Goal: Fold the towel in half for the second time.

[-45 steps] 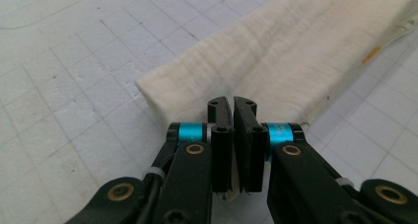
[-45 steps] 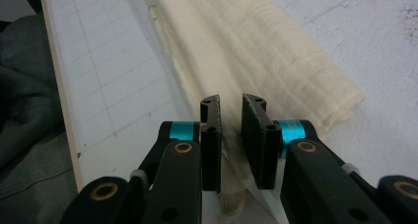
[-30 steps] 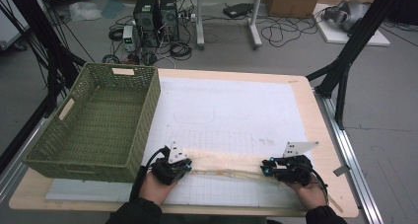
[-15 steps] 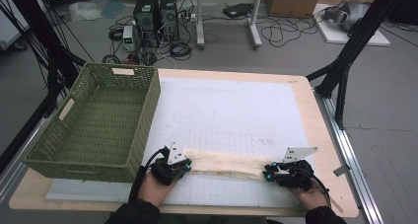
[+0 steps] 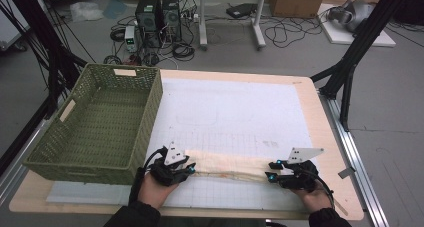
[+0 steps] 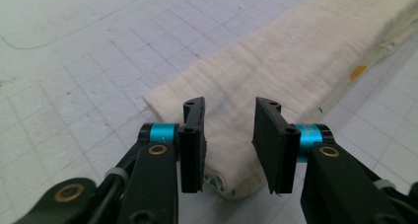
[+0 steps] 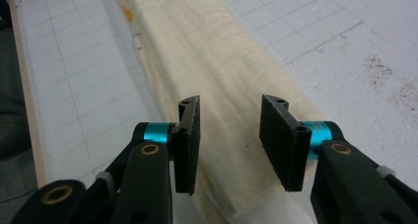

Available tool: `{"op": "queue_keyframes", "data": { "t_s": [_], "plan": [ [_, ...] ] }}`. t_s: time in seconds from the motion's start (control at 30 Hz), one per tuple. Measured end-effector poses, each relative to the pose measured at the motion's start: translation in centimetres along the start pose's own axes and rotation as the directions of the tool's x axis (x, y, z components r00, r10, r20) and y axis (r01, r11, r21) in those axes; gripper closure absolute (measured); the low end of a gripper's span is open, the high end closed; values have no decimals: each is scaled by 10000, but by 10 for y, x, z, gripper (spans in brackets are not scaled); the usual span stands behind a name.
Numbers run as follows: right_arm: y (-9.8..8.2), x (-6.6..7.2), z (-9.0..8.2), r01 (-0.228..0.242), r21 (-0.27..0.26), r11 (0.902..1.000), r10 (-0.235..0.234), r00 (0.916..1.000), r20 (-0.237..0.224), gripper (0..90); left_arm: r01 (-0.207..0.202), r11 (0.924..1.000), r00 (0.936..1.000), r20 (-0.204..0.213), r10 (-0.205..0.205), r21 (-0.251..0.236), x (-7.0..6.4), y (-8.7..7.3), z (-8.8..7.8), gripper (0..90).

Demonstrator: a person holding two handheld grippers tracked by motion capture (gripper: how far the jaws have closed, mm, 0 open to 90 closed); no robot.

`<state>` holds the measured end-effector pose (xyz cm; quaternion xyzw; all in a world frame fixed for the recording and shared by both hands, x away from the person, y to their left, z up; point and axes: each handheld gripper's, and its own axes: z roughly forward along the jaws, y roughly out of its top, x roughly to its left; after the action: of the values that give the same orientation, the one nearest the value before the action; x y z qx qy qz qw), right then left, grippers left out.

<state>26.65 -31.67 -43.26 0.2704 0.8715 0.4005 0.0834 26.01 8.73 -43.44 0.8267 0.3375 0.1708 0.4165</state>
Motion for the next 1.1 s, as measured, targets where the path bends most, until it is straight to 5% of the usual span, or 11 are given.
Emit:
{"op": "queue_keyframes", "data": {
  "t_s": [0.53, 1.1],
  "plan": [
    [1, -3, -5, -128, -367, 9992, 133, 9998, 135, 531, 179, 9994, 9998, 126, -175, -307, 0, 1, -4, 552],
    [1, -2, -3, -94, -175, 9998, 97, 9998, 170, 522, 164, 9988, 9997, 200, -155, -461, 0, 2, -5, 531]
  ]
}}
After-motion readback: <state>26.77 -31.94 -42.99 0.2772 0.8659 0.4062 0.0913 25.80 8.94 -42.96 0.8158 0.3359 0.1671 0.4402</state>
